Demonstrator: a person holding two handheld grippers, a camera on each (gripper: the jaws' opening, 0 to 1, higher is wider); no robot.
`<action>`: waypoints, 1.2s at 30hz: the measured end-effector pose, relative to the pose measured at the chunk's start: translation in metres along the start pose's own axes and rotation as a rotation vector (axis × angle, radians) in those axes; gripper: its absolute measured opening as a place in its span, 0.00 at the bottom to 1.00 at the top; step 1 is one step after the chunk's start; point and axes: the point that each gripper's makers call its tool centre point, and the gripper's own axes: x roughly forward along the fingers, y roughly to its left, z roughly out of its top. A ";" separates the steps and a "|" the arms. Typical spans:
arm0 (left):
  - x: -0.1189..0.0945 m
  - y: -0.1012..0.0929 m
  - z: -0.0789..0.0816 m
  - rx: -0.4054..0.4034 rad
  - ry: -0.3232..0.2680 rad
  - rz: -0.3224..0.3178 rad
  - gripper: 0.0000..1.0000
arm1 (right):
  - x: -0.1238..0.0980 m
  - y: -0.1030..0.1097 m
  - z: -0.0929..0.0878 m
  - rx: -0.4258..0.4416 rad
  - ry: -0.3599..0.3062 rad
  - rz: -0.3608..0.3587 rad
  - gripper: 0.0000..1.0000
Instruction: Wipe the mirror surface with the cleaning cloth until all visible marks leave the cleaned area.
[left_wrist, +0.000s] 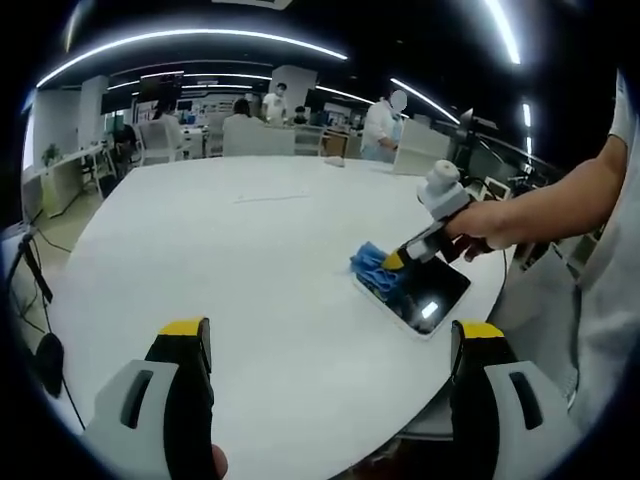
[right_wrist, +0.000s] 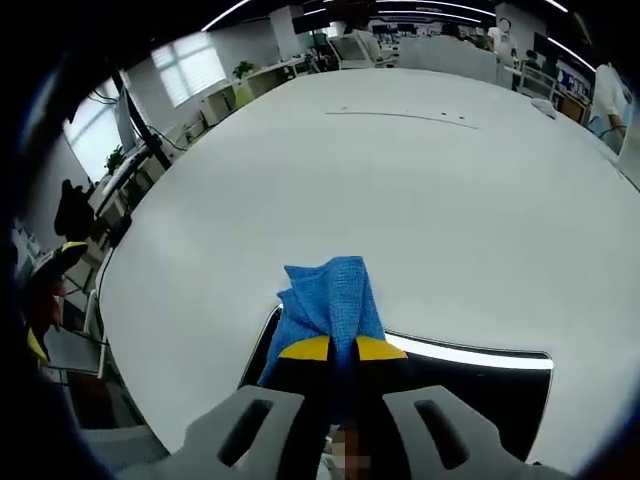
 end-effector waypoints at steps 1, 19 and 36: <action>0.000 -0.001 0.001 -0.004 -0.003 -0.001 0.99 | 0.000 -0.001 0.000 -0.004 0.001 -0.003 0.02; 0.004 -0.002 0.006 -0.018 -0.028 -0.007 0.99 | -0.009 -0.023 -0.006 0.036 0.010 -0.034 0.02; 0.000 -0.010 0.009 -0.012 -0.028 0.000 0.99 | -0.010 -0.021 -0.008 0.014 -0.010 -0.052 0.02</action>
